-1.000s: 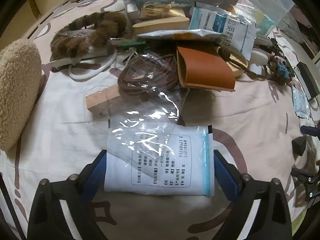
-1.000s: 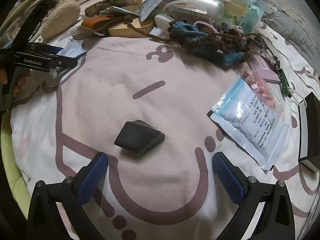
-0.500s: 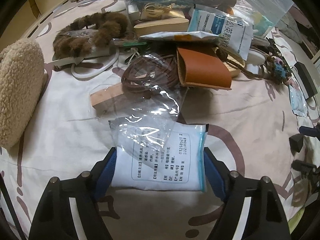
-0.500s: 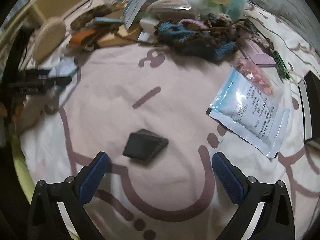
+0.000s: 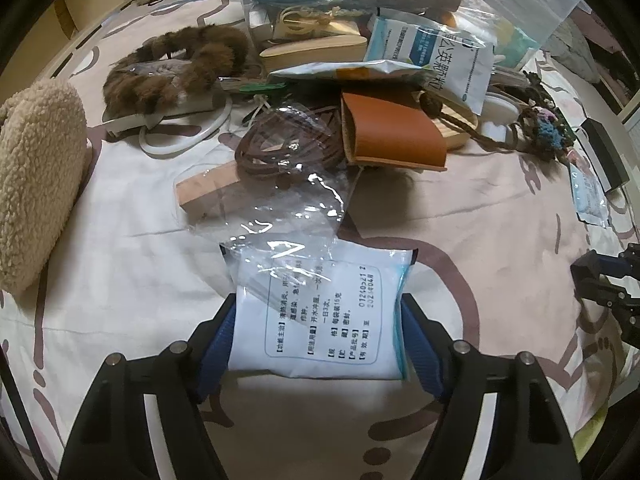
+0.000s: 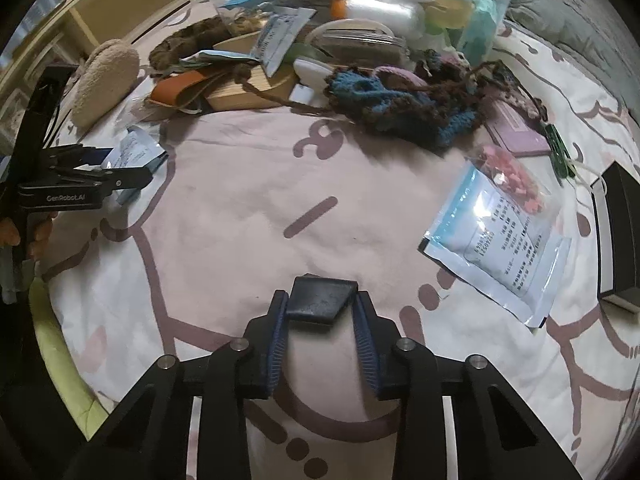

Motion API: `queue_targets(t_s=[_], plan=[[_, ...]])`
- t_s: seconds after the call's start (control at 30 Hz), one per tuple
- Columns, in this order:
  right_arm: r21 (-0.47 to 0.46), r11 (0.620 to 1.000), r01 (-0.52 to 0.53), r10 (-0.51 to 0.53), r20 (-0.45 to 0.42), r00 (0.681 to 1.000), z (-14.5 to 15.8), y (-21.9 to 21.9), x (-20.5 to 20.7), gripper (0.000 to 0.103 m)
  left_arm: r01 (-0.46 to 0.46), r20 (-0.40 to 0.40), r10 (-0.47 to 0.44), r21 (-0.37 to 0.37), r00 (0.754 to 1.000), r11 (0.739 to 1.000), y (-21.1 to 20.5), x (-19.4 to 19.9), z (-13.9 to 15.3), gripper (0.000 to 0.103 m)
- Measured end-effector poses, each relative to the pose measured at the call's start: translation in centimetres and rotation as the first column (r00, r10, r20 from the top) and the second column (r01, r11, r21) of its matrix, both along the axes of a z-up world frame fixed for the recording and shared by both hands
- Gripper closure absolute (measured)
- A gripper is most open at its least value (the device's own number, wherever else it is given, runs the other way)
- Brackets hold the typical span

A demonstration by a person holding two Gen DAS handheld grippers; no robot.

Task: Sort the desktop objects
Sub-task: 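Close the right gripper on the small black rubber piece, then lift and carry the rubber piece and packet toward the clear box with both grippers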

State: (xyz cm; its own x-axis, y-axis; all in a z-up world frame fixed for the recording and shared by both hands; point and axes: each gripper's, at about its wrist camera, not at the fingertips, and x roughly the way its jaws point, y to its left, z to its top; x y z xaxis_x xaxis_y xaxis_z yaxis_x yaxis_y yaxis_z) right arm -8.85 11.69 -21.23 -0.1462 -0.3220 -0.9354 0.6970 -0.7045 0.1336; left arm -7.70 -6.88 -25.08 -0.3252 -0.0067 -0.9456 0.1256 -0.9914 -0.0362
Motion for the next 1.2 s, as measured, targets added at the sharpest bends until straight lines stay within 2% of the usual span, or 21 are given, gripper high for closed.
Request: queue_targets(t_s=[0.07, 0.23, 0.67, 0.73, 0.8, 0.9, 1.0, 1.2], plan=[[-0.006, 1.000, -0.005, 0.005, 0.002, 1.000, 0.2, -0.2, 0.2, 0.070, 0.004, 0.003, -0.004, 0.001, 1.000, 1.000, 2.9, 0.5, 0.8, 0.030], [-0.017, 1.000, -0.012, 0.012, -0.006, 1.000, 0.9, 0.3, 0.6, 0.070, 0.011, 0.010, -0.011, 0.018, 1.000, 1.000, 3.6, 0.8, 1.4, 0.031], [-0.067, 0.997, 0.046, -0.049, -0.042, 0.998, 3.0, 0.9, -0.4, 0.070, 0.029, 0.027, -0.031, 0.068, 0.999, 0.997, 4.0, 2.2, 3.2, 0.032], [-0.071, 0.996, 0.050, -0.053, -0.045, 0.998, 3.0, 0.3, -0.6, 0.070, 0.045, 0.029, -0.047, 0.072, 0.998, 0.996, 4.9, 2.7, 3.6, 0.032], [-0.076, 0.996, 0.053, -0.057, -0.048, 0.997, 3.3, 0.5, -0.6, 0.070, 0.068, 0.028, -0.071, 0.074, 0.997, 0.995, 4.4, 2.2, 1.4, 0.032], [-0.087, 0.994, 0.060, -0.065, -0.052, 0.997, 3.7, 0.4, -0.7, 0.070, 0.107, 0.024, -0.109, 0.079, 0.994, 0.991, 5.8, 1.3, 1.4, 0.032], [-0.100, 0.993, 0.068, -0.076, -0.069, 0.995, 4.5, 0.7, -0.7, 0.070, 0.151, 0.005, -0.152, 0.079, 0.988, 0.985, 8.3, 1.3, 1.7, 0.033], [-0.158, 0.983, 0.094, -0.111, -0.105, 0.988, 6.9, 1.3, -1.0, 0.070, 0.207, -0.051, -0.203, 0.108, 0.978, 0.972, 9.4, 1.6, 4.5, 0.033]])
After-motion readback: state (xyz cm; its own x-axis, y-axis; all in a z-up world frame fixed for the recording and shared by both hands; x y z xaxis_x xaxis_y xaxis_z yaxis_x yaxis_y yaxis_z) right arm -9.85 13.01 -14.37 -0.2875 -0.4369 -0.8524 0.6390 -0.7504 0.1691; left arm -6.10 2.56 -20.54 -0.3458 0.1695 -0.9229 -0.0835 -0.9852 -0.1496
